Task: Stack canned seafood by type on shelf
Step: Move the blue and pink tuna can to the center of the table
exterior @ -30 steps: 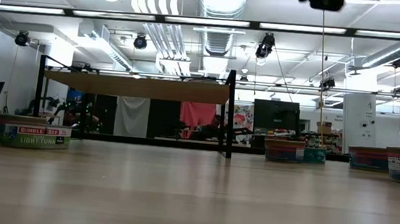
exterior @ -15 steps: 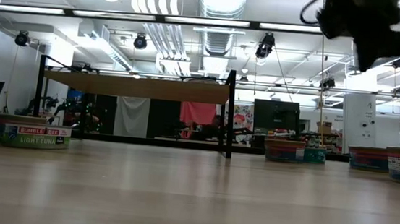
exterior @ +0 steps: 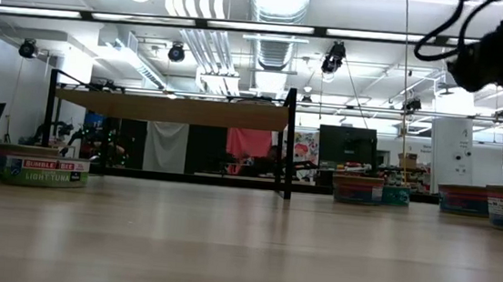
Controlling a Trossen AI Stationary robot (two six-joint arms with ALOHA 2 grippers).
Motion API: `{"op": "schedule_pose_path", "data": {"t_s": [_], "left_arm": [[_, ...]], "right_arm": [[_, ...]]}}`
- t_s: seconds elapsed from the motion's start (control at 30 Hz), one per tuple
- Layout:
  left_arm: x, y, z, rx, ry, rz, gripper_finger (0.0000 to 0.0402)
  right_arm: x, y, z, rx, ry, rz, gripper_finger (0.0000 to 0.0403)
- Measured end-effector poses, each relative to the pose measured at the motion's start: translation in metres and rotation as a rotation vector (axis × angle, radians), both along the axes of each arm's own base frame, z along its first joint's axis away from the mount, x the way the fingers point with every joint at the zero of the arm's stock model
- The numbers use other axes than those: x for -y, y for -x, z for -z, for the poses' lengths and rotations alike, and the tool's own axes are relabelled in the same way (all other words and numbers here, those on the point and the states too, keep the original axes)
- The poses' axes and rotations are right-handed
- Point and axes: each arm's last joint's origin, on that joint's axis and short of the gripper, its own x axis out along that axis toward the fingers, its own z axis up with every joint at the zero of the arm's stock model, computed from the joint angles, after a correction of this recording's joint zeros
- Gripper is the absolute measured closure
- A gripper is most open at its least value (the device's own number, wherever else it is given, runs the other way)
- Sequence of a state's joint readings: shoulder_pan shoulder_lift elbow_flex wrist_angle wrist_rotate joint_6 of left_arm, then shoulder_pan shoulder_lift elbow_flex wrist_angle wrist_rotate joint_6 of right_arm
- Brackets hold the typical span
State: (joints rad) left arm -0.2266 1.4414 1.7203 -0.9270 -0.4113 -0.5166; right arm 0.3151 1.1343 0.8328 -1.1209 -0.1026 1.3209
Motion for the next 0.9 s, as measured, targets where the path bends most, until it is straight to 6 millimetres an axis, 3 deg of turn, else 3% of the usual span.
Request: {"op": "schedule_pose_path", "data": {"t_s": [0.2,0.33,0.57,0.77,0.9], "left_arm": [[0.001,0.015,-0.015,0.071,-0.022,0.042,0.0268],[0.008,0.03,-0.021,0.083,-0.041,0.072,0.0275],[0.021,0.045,-0.026,0.099,-0.075,0.077,0.0298],[0.031,0.046,-0.009,0.046,-0.124,0.047,0.0313],[0.036,0.045,0.008,0.027,-0.096,0.021,0.0322]], "right_arm": [[-0.007,-0.004,0.023,0.037,0.061,0.049,0.0394],[-0.008,-0.014,0.034,0.046,0.126,0.044,0.0394],[-0.019,-0.04,0.052,0.056,0.095,0.064,0.0394],[-0.026,-0.086,0.042,0.292,0.12,-0.018,0.0394],[-0.026,-0.114,0.013,0.417,0.172,-0.075,0.0394]]}}
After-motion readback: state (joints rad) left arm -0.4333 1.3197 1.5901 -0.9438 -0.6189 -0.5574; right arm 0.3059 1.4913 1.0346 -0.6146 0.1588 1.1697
